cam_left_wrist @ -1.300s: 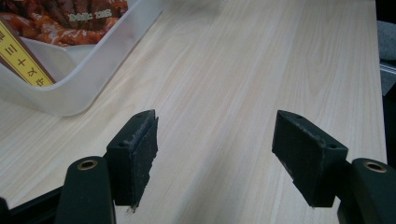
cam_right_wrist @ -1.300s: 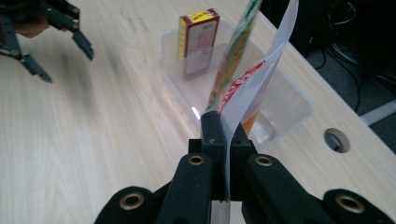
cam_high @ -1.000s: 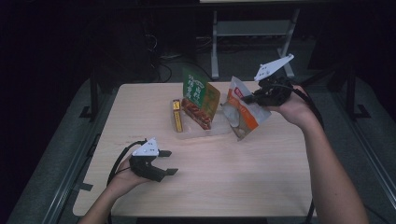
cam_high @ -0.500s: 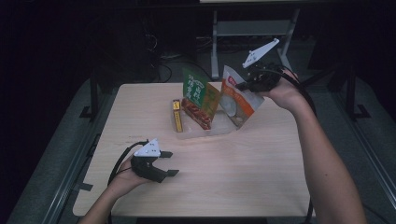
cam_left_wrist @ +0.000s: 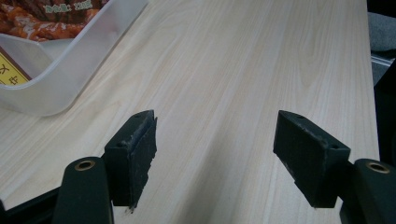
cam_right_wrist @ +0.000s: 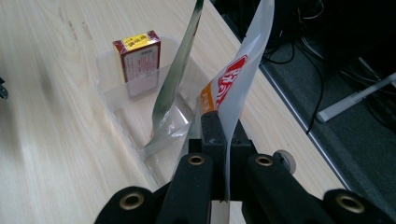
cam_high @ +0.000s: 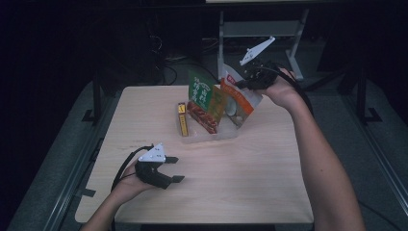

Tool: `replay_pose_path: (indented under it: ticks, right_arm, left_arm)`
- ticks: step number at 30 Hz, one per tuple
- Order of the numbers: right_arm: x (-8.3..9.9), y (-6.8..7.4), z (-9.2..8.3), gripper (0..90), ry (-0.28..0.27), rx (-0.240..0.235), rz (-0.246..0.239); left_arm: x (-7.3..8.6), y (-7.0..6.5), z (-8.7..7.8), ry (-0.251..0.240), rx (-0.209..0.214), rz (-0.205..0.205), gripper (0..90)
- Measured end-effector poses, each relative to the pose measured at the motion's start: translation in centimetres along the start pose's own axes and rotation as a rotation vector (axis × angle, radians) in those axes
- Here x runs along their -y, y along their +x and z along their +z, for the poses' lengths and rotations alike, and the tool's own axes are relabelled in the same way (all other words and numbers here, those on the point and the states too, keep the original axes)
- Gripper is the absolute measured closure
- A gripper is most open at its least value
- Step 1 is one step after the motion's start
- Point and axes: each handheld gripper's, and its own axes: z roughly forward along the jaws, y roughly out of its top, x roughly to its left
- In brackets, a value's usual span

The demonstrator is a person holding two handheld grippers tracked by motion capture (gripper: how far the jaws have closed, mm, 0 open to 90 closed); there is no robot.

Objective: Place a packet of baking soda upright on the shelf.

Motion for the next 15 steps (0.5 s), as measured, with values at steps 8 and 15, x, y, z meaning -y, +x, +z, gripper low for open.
replay_pose_path:
  ticks: [8,15]
  right_arm:
    - [0.2,-0.6,1.6,90.0,0.03,0.002,0.012]
    - [0.3,-0.9,2.9,90.0,0.052,0.003,0.023]
  left_arm:
    - [0.0,-0.1,0.1,0.004,0.005,-0.003,29.6]
    - [0.0,-0.1,0.1,0.008,0.009,0.001,29.6]
